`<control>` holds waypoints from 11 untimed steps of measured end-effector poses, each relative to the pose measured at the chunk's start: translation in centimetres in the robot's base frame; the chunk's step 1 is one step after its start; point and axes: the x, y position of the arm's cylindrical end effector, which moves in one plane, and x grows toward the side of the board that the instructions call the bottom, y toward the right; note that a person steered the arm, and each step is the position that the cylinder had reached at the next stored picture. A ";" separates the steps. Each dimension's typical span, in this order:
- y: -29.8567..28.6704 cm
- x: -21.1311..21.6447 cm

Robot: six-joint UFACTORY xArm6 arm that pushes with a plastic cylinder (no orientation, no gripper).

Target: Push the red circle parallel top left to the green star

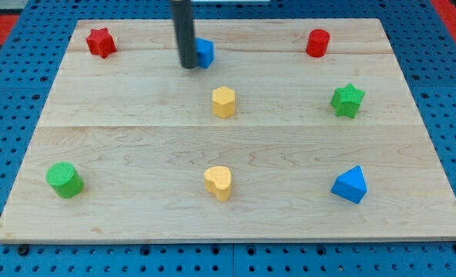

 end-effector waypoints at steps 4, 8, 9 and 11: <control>9.0 0.0; 16.2 -7.3; 23.3 -9.1; 13.8 0.9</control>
